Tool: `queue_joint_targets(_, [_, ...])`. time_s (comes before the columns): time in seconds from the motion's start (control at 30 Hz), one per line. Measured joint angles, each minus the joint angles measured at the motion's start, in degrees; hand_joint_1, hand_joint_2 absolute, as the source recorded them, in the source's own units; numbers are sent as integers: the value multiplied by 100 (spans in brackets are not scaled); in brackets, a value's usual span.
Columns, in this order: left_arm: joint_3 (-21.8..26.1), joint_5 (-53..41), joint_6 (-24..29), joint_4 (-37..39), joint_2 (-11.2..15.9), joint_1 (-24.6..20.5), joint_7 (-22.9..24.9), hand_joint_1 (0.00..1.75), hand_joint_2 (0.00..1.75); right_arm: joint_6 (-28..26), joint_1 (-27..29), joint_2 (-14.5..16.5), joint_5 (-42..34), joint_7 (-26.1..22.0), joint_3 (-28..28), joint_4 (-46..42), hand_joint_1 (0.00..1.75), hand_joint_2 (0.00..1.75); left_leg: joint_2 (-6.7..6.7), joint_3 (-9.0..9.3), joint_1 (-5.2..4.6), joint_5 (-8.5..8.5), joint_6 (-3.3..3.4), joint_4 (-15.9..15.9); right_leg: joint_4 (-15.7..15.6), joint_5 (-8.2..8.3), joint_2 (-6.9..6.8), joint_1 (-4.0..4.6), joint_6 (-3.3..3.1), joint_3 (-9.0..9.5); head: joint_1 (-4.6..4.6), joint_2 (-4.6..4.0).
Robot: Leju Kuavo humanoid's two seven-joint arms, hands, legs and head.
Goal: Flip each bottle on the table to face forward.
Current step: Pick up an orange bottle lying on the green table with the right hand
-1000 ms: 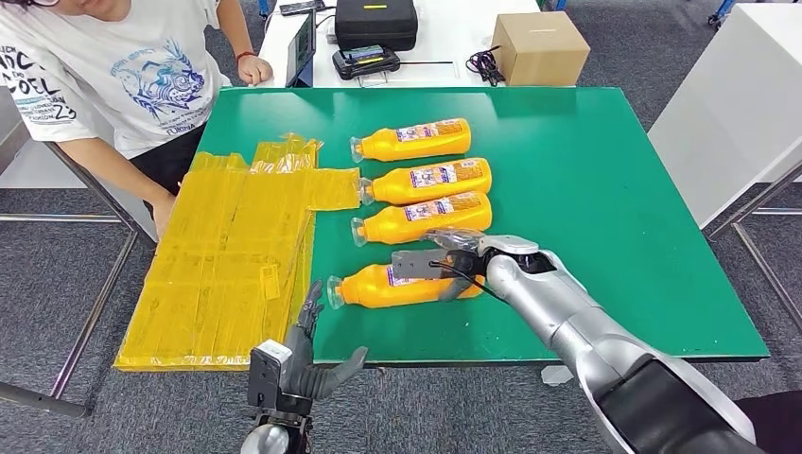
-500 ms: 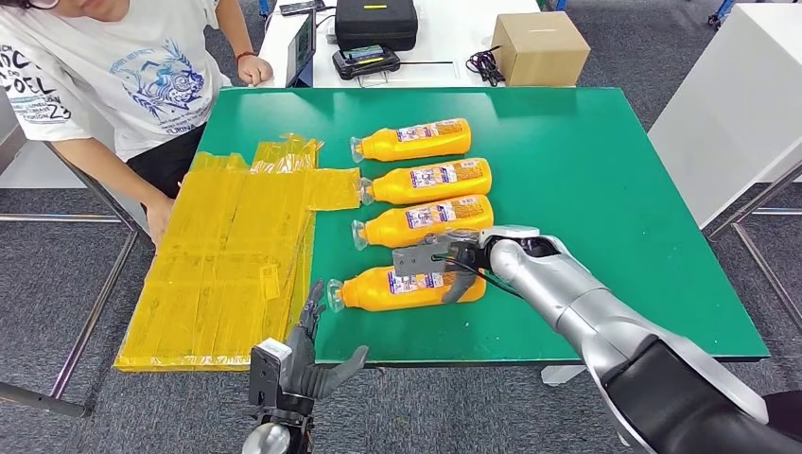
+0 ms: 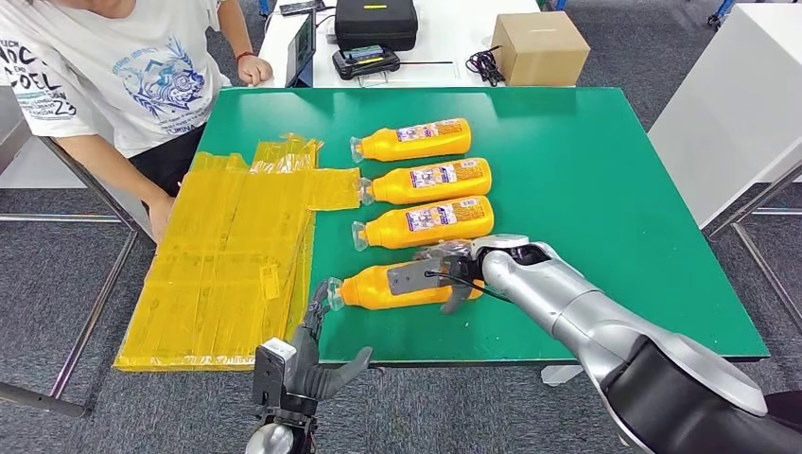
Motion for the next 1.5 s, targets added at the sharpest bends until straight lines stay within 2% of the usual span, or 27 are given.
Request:
queue_joint_targets(0.5, [-97, 79, 45, 31, 0, -16, 66, 0, 175, -330, 97, 85, -32, -5, 642, 286, 0, 175, 6, 3, 0, -1, 0, 0, -1, 0, 2, 0, 0, 0, 1, 0])
queue_joint_targets(0.53, [-106, 91, 52, 31, 0, -16, 73, 0, 175, -393, 105, 91, 10, 2, 675, 318, 7, 175, 8, 5, 0, -1, 0, 0, -1, 0, 4, 0, 0, 1, 0, 0])
queue_joint_targets(0.57, [-117, 103, 59, 31, 1, -17, 79, 0, 175, -453, 112, 98, 50, 9, 708, 349, 39, 175, 9, 7, 0, -2, 0, 0, -1, 0, 5, 0, 0, 2, 0, 0])
queue_joint_targets(0.63, [-137, 118, 69, 31, 1, -17, 90, 0, 175, -537, 118, 113, 107, 16, 765, 403, 127, 175, 10, 11, 0, -2, 1, 0, -2, 0, 6, 0, -1, 5, 0, 0])
queue_joint_targets(0.67, [-143, 120, 72, 31, 2, -17, 95, 0, 175, -568, 119, 121, 134, 17, 786, 426, 164, 175, 11, 14, 0, -2, 1, 0, -2, 1, 6, 0, -1, 8, 0, 0])
queue_joint_targets(0.7, [-146, 120, 74, 31, 2, -17, 97, 0, 175, -596, 120, 129, 162, 17, 801, 446, 175, 175, 12, 19, 0, -2, 1, -1, -2, 1, 6, 0, -1, 12, -1, 0])
queue_joint_targets(1.23, [-150, 149, 114, -10, 3, -6, 105, 0, 175, -1013, 105, 266, 427, 48, 847, 664, 175, 175, 10, 68, 0, -1, 3, -2, -3, 2, 7, 0, 0, 64, -1, 0])
queue_joint_targets(1.37, [-145, 189, 133, -88, 4, 17, 76, 0, 175, -1246, 157, 285, 437, 80, 825, 692, 175, 175, 11, 68, 0, -2, 3, -2, -3, 1, 7, 0, 0, 63, 0, 0])
queue_joint_targets(1.5, [-114, 311, 160, -282, 4, 81, -65, 0, 175, -1697, 316, 272, 340, 119, 604, 700, 175, 175, 10, 67, 0, -2, 3, -2, -4, 1, 6, 0, 0, 63, 1, 0])
